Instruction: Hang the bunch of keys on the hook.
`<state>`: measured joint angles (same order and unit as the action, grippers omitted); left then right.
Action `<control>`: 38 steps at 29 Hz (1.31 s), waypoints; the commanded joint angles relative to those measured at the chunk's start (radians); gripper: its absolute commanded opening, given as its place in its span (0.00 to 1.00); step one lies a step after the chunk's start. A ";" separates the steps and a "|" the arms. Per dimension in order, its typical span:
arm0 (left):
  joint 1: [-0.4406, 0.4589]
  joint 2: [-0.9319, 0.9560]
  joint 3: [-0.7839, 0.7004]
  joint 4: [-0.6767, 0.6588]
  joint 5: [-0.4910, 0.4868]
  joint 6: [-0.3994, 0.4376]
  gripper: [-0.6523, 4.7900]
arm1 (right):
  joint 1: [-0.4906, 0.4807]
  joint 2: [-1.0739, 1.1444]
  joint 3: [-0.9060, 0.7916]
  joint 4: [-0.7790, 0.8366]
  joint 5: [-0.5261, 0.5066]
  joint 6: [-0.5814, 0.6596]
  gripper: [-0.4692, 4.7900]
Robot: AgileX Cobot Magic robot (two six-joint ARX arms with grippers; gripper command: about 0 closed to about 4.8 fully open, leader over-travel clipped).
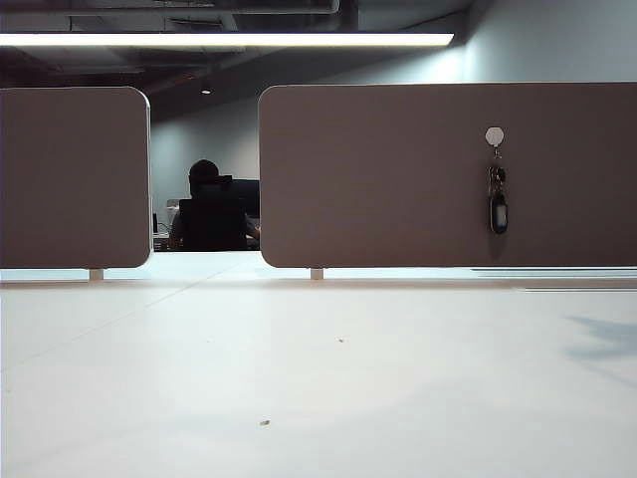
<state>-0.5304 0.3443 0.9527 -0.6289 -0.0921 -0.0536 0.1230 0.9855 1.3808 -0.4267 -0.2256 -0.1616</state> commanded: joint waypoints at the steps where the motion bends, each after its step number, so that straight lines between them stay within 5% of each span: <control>1: -0.001 0.000 -0.099 0.056 0.094 -0.011 0.11 | 0.013 -0.129 -0.167 0.020 -0.024 0.114 0.08; 5: -0.001 -0.001 -0.228 0.174 0.141 -0.034 0.11 | 0.041 -0.305 -0.359 0.046 -0.008 0.135 0.08; 11: -0.001 -0.001 -0.506 0.553 0.142 -0.089 0.11 | 0.050 -0.620 -0.740 0.150 -0.006 0.135 0.08; 22: -0.001 -0.001 -0.752 0.642 0.107 -0.148 0.11 | 0.051 -0.762 -1.047 0.191 -0.099 0.140 0.08; 28: -0.001 -0.003 -0.878 0.805 0.085 -0.203 0.11 | 0.050 -0.762 -1.173 0.271 -0.113 0.190 0.08; 38: -0.002 -0.004 -0.946 0.741 0.118 -0.216 0.11 | 0.050 -0.762 -1.310 0.350 -0.114 0.212 0.08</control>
<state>-0.5320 0.3397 0.0055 0.1280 0.0166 -0.2668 0.1730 0.2241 0.0746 -0.1184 -0.3370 0.0452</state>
